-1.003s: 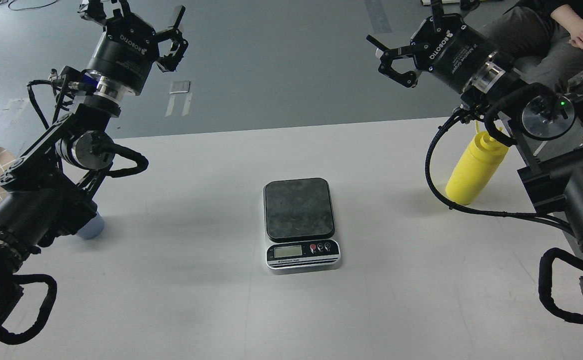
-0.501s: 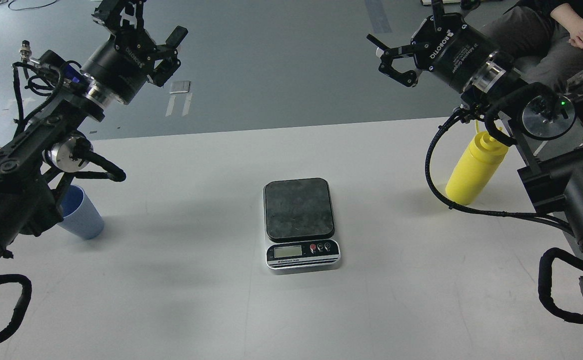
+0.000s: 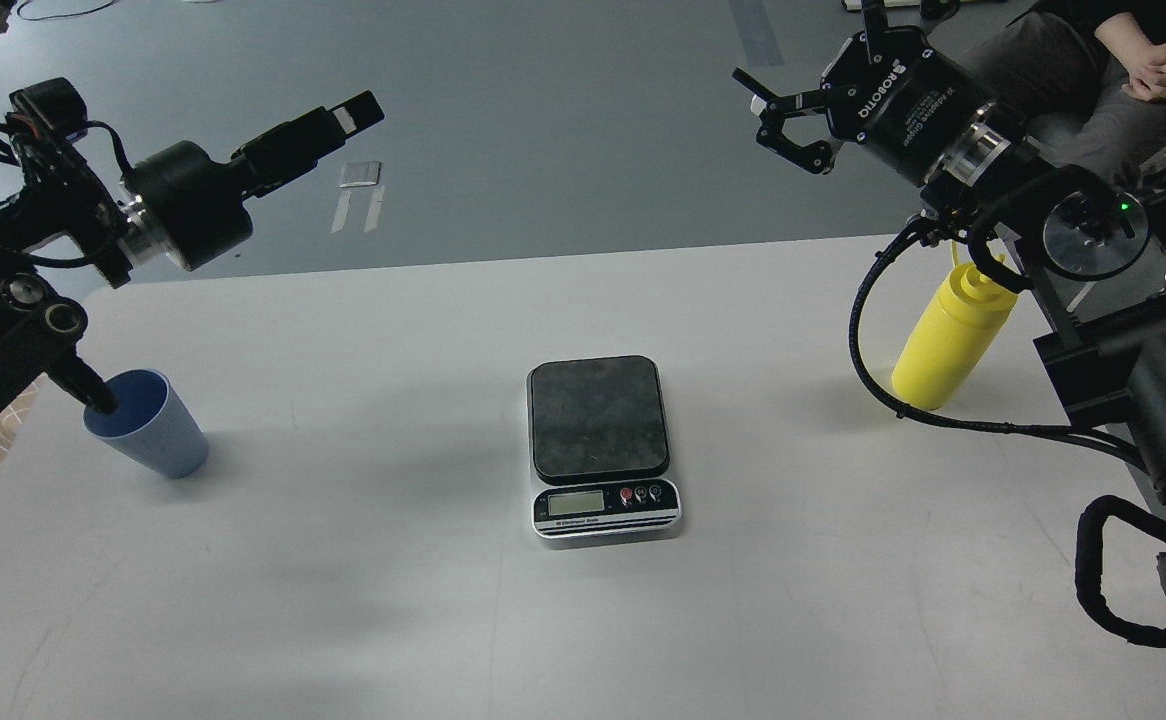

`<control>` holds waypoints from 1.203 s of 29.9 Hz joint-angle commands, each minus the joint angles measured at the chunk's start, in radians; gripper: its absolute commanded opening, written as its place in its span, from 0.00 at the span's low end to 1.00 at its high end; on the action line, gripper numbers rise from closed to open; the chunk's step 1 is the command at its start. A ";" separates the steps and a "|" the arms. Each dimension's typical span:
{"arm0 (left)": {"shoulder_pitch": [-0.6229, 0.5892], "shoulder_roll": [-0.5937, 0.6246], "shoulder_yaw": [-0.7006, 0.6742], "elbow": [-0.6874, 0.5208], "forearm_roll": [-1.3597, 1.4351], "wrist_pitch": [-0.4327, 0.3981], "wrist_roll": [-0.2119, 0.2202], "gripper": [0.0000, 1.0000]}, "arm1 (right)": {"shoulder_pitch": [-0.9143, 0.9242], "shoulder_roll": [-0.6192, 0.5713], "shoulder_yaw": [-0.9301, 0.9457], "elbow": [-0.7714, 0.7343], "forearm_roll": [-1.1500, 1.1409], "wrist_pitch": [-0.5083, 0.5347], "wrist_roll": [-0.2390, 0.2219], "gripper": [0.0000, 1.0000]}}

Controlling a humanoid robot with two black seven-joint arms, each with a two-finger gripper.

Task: Pour seasoning into cup on scale with both arms
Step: 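Lower the left gripper to the blue cup and grasp it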

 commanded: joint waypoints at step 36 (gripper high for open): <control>0.375 0.250 0.031 0.247 0.424 0.309 0.000 0.97 | -0.011 0.009 0.000 0.003 0.002 0.000 -0.001 1.00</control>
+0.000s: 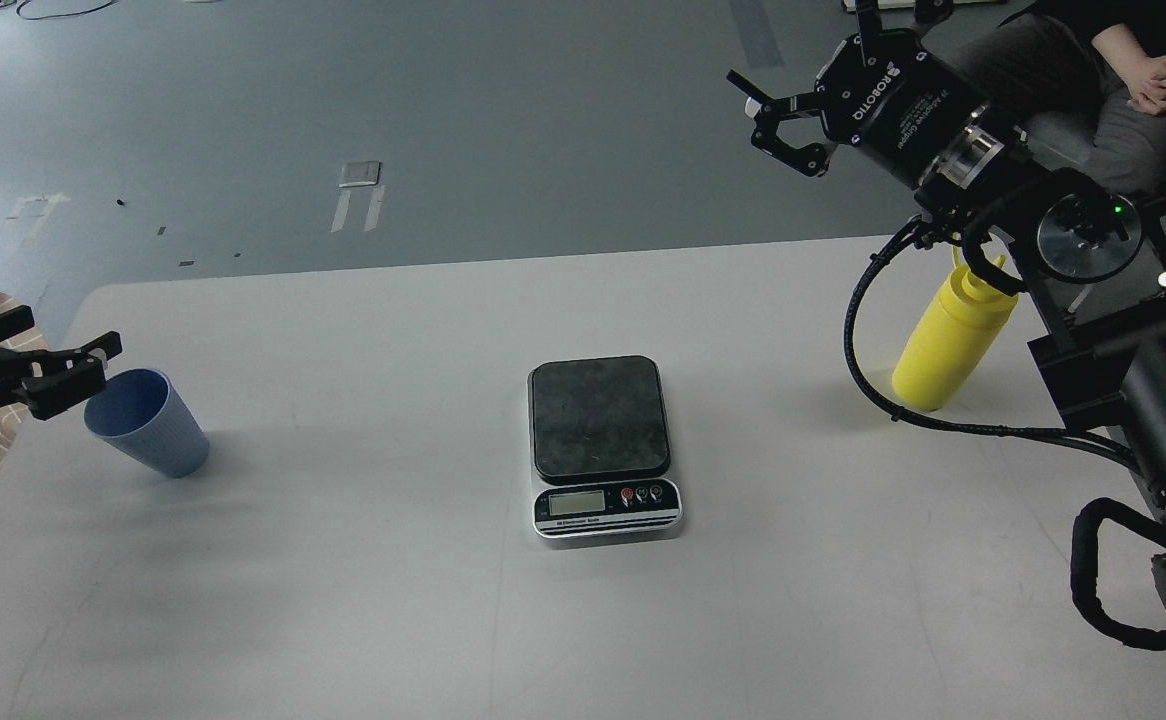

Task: Pour seasoning into cup on scale with both arms
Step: 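Lower the left gripper to the blue cup and grasp it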

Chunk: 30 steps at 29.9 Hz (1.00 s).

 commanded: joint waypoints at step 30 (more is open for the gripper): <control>0.008 -0.071 0.076 0.120 -0.073 -0.028 0.000 0.70 | -0.003 0.000 0.000 0.012 -0.002 0.000 0.000 1.00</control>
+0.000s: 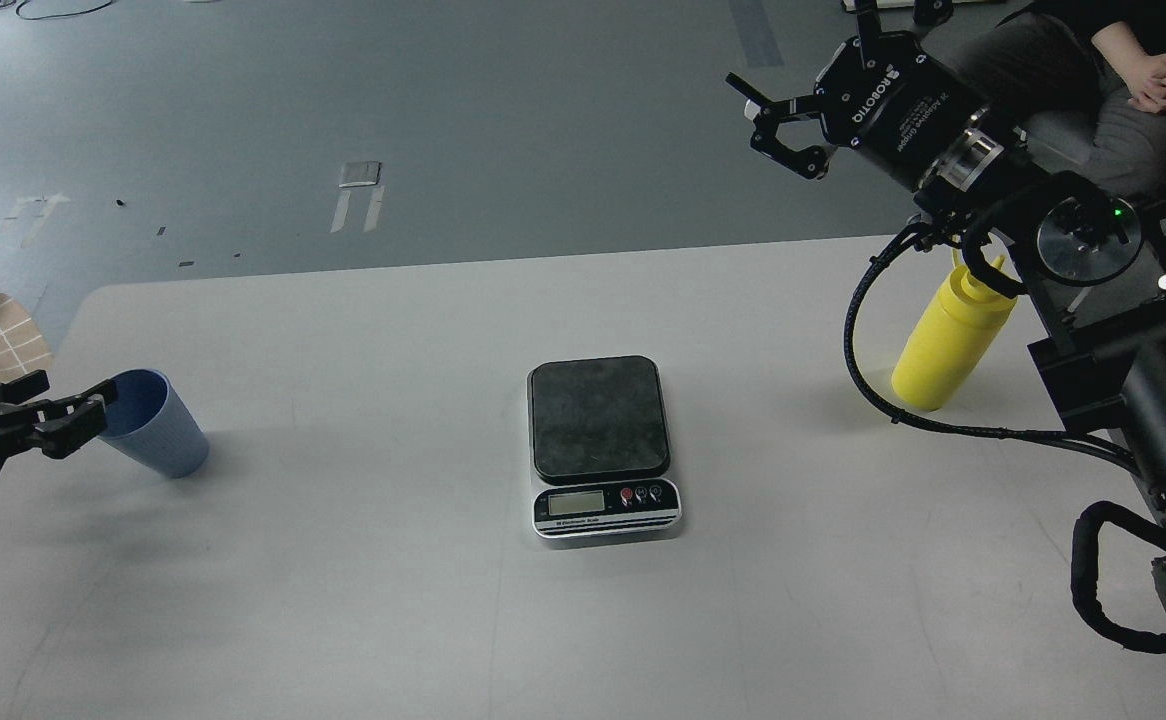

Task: Pour seasoning into cup on scale with both arms
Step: 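Lower the left gripper to the blue cup and grasp it, then lift the blue cup with the left gripper and carry it over the scale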

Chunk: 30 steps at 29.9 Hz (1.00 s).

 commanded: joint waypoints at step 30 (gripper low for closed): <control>-0.031 -0.060 0.011 0.062 -0.073 -0.037 0.000 0.00 | 0.000 -0.003 0.000 -0.002 0.000 0.000 0.000 1.00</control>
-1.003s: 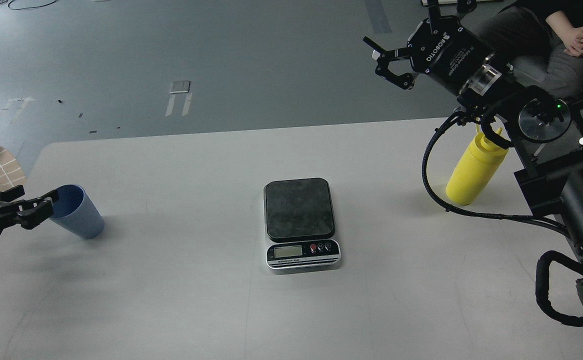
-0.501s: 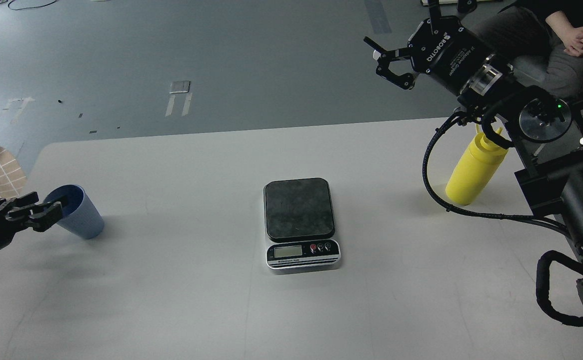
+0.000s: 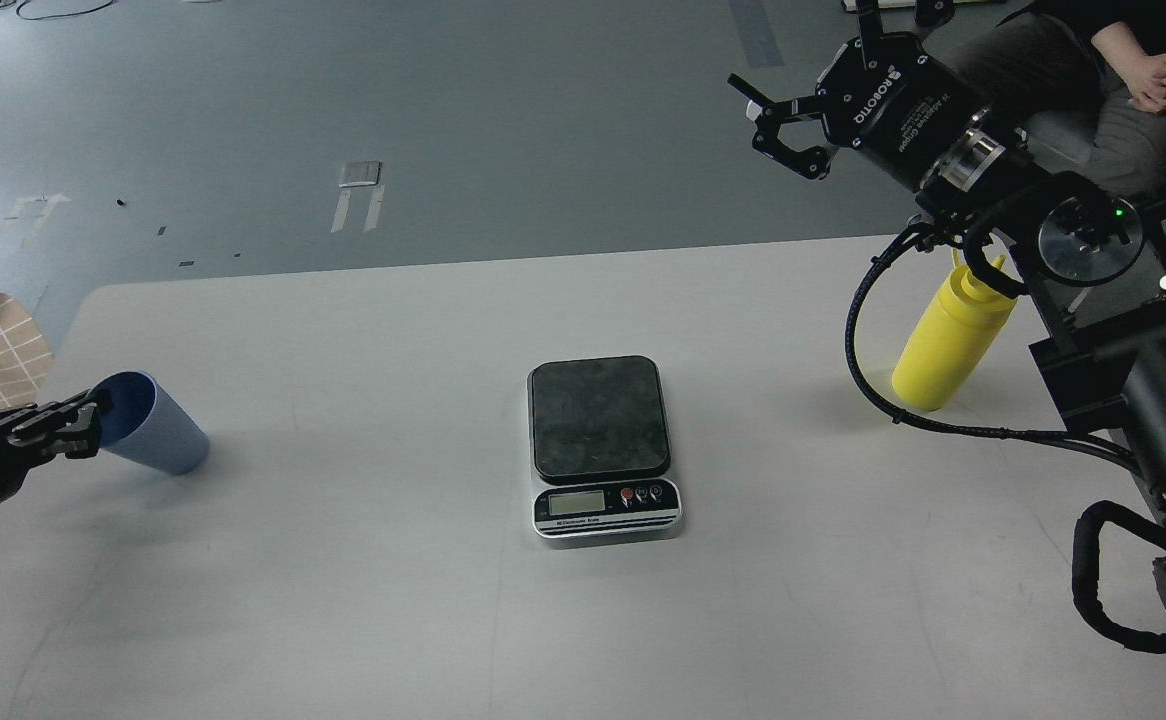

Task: Pour seasoning into cup on scale with both arms
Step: 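Lift the blue cup with the left gripper and carry it over the scale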

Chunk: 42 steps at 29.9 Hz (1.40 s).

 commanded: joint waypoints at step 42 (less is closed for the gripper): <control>-0.674 -0.450 0.244 -0.299 0.069 -0.516 0.000 0.00 | 0.008 -0.007 0.025 -0.001 -0.001 0.000 0.000 1.00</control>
